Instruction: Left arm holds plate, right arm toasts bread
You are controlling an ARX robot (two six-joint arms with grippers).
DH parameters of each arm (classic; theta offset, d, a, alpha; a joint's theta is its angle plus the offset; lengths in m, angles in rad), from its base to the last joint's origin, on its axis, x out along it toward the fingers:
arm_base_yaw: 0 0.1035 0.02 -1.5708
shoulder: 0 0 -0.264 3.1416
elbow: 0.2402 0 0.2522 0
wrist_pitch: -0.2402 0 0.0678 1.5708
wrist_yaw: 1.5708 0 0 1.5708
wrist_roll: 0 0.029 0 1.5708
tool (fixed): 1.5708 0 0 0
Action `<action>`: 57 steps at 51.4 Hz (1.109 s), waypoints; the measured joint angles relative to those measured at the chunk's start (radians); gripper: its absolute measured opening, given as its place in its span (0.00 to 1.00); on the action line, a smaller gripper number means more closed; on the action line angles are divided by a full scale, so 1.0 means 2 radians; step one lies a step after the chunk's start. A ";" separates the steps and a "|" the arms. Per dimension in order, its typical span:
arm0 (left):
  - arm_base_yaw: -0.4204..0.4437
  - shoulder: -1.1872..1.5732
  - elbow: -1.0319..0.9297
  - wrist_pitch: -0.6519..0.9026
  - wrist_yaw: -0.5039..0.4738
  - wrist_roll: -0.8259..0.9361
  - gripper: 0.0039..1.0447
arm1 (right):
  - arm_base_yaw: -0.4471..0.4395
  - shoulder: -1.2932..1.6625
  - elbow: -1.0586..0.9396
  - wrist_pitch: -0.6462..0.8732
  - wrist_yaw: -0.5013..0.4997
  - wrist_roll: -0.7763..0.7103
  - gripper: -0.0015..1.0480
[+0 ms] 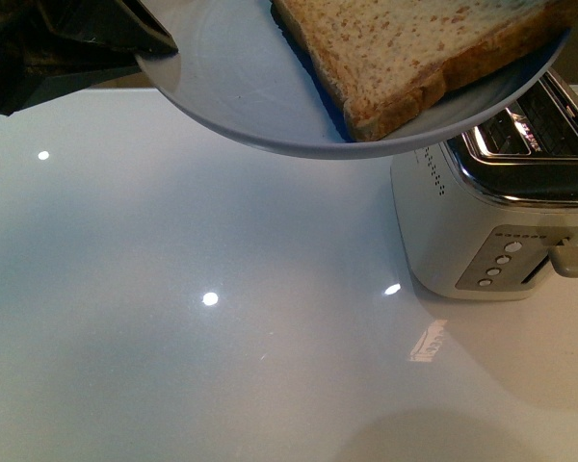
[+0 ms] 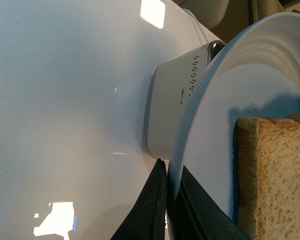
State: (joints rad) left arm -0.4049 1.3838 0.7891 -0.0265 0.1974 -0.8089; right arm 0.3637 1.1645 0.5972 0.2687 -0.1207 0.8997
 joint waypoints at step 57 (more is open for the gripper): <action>0.001 0.000 0.000 0.000 0.001 -0.001 0.03 | -0.075 -0.098 0.039 -0.013 0.204 -0.370 0.03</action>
State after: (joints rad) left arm -0.4038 1.3834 0.7895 -0.0265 0.1986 -0.8101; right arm 0.2138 0.9680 0.6750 0.2424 0.2871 0.1596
